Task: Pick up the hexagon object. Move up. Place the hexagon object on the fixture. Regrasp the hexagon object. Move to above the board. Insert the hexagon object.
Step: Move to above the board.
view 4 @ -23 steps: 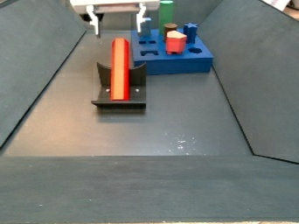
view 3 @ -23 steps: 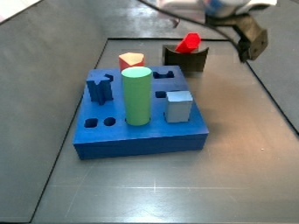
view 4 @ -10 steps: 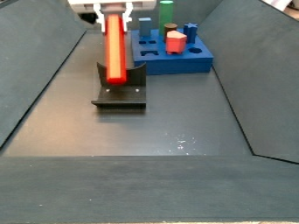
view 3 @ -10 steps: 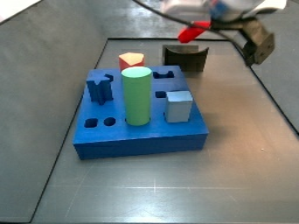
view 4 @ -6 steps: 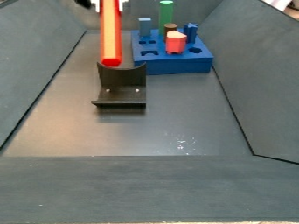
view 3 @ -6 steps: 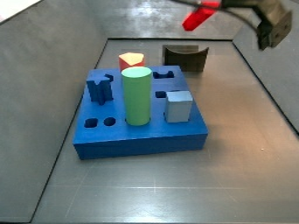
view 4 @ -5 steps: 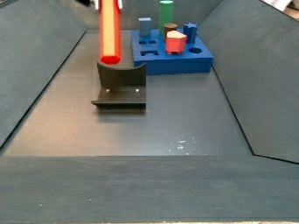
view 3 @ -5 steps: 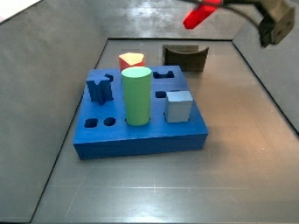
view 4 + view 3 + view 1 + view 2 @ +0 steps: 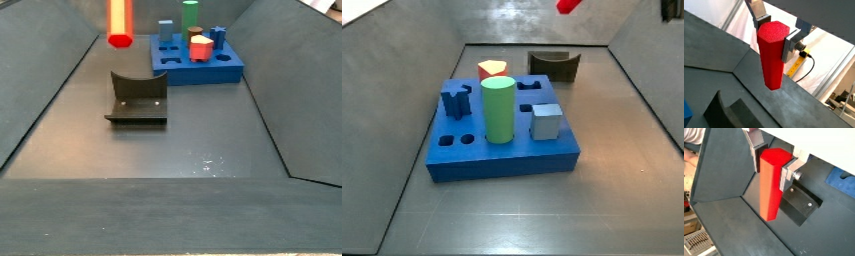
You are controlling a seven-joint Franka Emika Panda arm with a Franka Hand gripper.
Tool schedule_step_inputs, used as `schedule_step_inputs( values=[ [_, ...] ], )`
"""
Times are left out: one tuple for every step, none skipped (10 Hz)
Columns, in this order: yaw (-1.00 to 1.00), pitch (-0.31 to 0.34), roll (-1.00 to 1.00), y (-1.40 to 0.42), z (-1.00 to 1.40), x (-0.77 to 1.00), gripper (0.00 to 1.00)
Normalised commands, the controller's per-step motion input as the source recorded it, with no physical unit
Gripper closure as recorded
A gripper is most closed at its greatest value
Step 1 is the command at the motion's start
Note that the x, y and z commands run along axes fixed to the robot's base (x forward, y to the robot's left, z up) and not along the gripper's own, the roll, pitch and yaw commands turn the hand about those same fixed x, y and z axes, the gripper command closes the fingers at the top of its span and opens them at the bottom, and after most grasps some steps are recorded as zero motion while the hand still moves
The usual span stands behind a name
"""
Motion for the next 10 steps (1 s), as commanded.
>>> schedule_step_inputs(
  values=[
    [0.1,0.09,-0.03,-0.06,1.0,0.06,1.0],
    [0.1,0.09,-0.03,-0.05,1.0,0.06,1.0],
    [0.09,0.09,-0.03,-0.05,1.0,0.06,1.0],
    [0.09,0.091,-0.03,-0.04,0.88,0.04,1.0],
    [0.09,0.082,-0.04,-0.03,0.76,0.03,1.0],
    [0.09,0.074,-0.04,-0.02,0.65,0.02,1.0],
    [0.08,0.077,-0.04,-0.02,0.49,0.02,1.0],
    [0.08,0.082,-0.04,-0.02,0.37,0.02,1.0],
    [0.08,0.084,-0.05,-0.02,0.3,0.02,1.0],
    [-0.08,-0.017,-1.0,-0.98,0.1,-1.0,1.0]
  ],
)
